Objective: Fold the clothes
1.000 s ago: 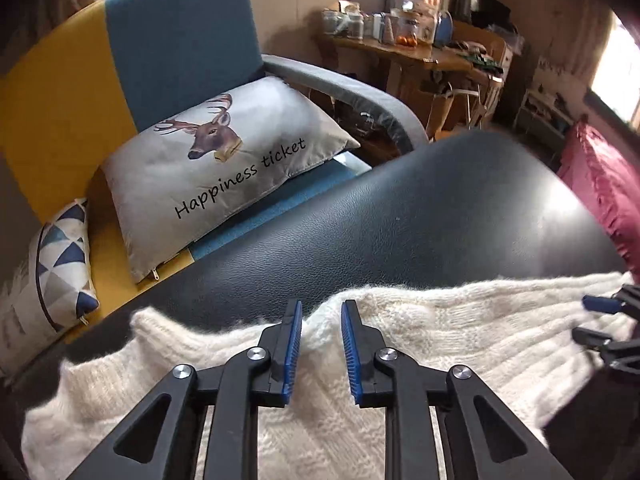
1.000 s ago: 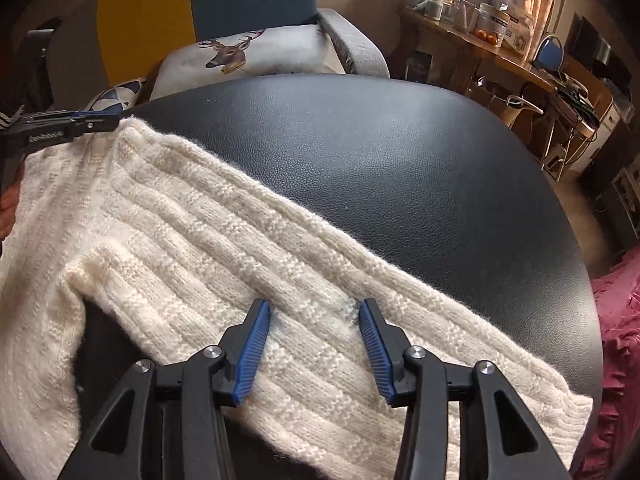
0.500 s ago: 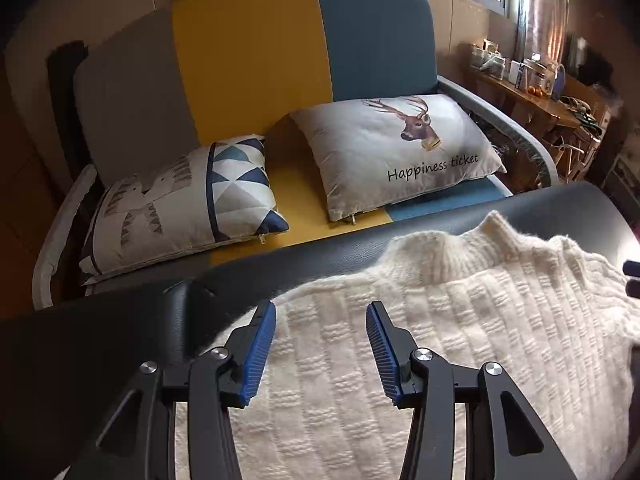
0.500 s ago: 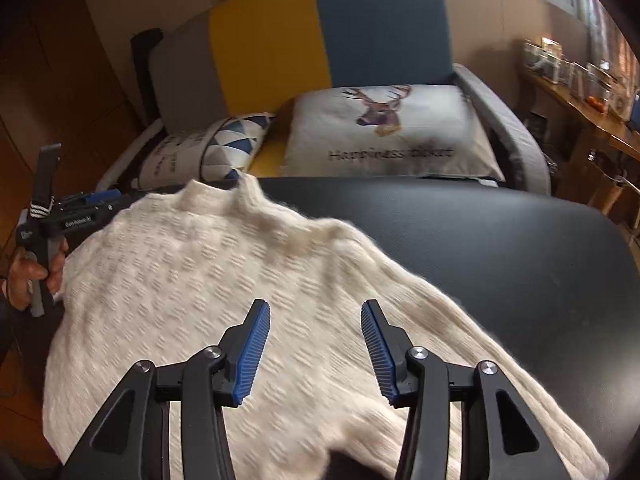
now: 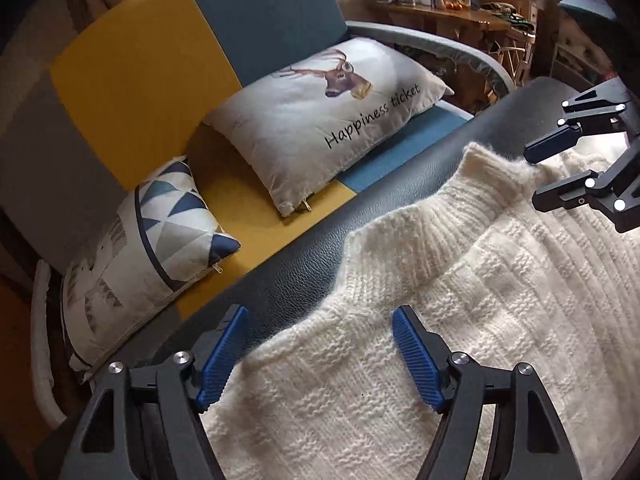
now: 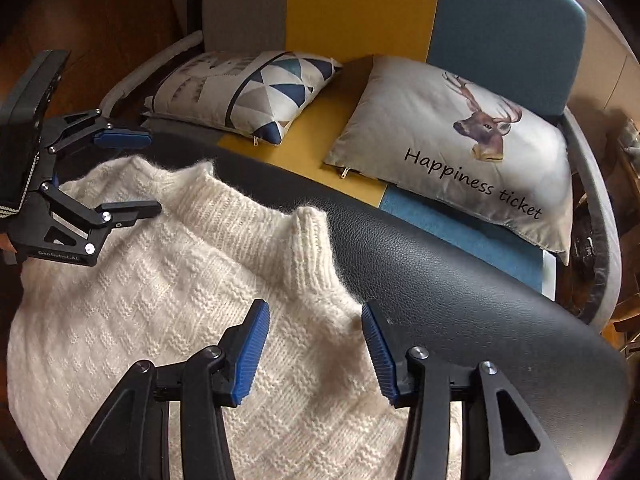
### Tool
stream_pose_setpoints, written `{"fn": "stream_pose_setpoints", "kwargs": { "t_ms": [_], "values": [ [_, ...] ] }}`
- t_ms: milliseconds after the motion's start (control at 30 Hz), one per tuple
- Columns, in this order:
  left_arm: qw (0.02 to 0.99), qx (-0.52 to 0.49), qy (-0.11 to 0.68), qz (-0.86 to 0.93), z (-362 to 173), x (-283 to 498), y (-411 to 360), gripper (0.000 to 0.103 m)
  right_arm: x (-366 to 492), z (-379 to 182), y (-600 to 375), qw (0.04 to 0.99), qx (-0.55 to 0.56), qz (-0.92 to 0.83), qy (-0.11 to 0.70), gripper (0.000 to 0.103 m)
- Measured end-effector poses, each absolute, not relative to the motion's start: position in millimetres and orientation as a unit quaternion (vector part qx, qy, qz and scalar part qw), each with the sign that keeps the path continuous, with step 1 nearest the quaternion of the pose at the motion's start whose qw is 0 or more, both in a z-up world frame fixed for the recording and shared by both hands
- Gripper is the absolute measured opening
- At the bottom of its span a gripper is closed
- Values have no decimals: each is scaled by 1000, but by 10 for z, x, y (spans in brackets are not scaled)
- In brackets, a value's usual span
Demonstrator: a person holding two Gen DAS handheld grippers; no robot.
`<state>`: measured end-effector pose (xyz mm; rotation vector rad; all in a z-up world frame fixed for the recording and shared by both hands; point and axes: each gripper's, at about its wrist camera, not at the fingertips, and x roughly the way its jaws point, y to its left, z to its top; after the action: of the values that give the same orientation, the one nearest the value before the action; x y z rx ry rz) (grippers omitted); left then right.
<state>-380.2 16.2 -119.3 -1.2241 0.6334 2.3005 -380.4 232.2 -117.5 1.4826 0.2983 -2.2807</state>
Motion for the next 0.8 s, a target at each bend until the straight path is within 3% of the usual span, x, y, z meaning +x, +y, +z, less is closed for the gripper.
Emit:
{"fn": "stream_pose_setpoints", "kwargs": {
  "t_ms": [67, 133, 167, 200, 233, 300, 467, 533, 667, 733, 800],
  "values": [
    [227, -454, 199, 839, -1232, -3801, 107, 77, -3846, -1278, 2304, 199, 541, -809, 113, 50],
    [225, -457, 152, 847, -1235, -3760, 17, 56, -3821, -1316, 2296, 190, 537, -813, 120, 48],
    [221, -456, 132, 852, -1232, -3731, -22, 34, -3794, -1307, 2275, 179, 530, -818, 133, 43],
    [200, -440, 135, 865, -1204, -3652, -19, 18, -3754, -1295, 2235, 164, 519, -825, 155, 24],
    [182, -421, 142, 877, -1172, -3570, -2, 14, -3705, -1285, 2165, 143, 500, -832, 194, 4],
    [155, -402, 135, 892, -1167, -3491, -1, 14, -3647, -1307, 2031, 96, 463, -840, 266, 4],
    [103, -407, 154, 895, -1296, -3562, 84, 15, -3716, -1491, 1988, 62, 455, -840, 291, 3],
    [107, -425, 125, 890, -1237, -3599, 16, 17, -3731, -1451, 2022, 57, 457, -843, 277, 4],
    [121, -440, 41, 889, -976, -3469, -337, 32, -3577, -1150, 2140, 78, 448, -870, 193, 12],
    [123, -441, 13, 889, -837, -3283, -584, 41, -3371, -1023, 2112, 107, 447, -874, 155, 22],
    [122, -442, -8, 889, -712, -3056, -850, 44, -3120, -911, 2051, 142, 448, -875, 120, 22]
  ]
}}
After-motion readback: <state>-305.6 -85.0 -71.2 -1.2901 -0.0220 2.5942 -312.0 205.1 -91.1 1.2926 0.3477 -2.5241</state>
